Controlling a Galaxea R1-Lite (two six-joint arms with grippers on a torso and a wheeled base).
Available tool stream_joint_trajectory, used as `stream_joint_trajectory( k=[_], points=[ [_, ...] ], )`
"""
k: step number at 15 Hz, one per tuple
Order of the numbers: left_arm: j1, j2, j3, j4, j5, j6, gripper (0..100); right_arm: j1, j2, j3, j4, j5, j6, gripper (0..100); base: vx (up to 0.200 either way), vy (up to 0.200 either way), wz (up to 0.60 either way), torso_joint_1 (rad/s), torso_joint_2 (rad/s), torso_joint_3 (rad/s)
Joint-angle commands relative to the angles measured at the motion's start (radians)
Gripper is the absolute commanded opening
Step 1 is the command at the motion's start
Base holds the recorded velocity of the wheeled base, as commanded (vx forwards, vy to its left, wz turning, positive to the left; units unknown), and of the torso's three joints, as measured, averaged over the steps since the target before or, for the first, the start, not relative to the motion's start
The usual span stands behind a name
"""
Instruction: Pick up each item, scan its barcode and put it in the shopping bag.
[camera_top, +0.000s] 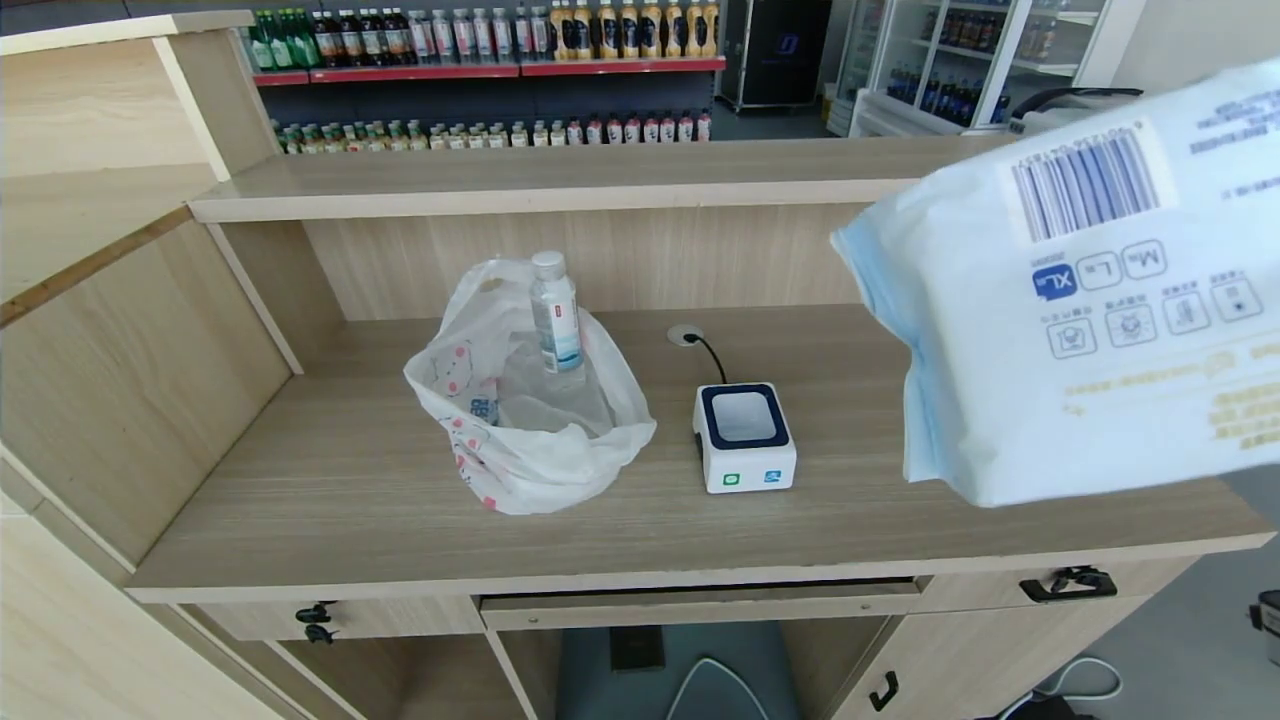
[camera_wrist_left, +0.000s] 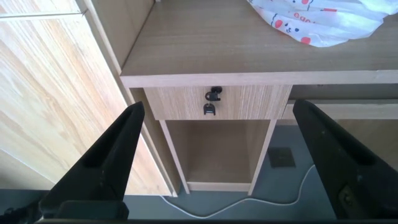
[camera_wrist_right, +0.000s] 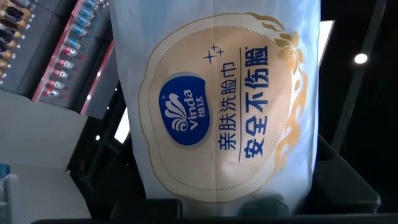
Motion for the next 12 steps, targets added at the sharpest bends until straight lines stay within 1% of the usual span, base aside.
stream_joint_trajectory(
  k=[1, 4, 7, 9, 12],
  points=[
    [0.000, 0.000, 0.000, 0.000, 0.000, 0.000, 100, 0.011, -0.032, 0.020, 0.008, 0.014, -0.013, 0, 0.000, 0.000, 0.00, 0.000, 0.00, 0.000],
    [0.000, 0.000, 0.000, 0.000, 0.000, 0.000, 100, 0.011, -0.130, 0.053, 0.094, 0.022, -0.014, 0, 0.000, 0.000, 0.00, 0.000, 0.00, 0.000],
    [0.000, 0.000, 0.000, 0.000, 0.000, 0.000, 100, 0.031, -0.166, 0.054, 0.166, 0.020, -0.037, 0, 0.000, 0.000, 0.00, 0.000, 0.00, 0.000],
    [0.000, 0.001, 0.000, 0.000, 0.000, 0.000, 100, 0.052, -0.164, 0.053, 0.167, 0.018, -0.039, 0, 0.000, 0.000, 0.00, 0.000, 0.00, 0.000],
    [0.000, 0.000, 0.000, 0.000, 0.000, 0.000, 100, 0.054, -0.166, 0.053, 0.169, 0.017, -0.037, 0, 0.000, 0.000, 0.00, 0.000, 0.00, 0.000]
  ],
)
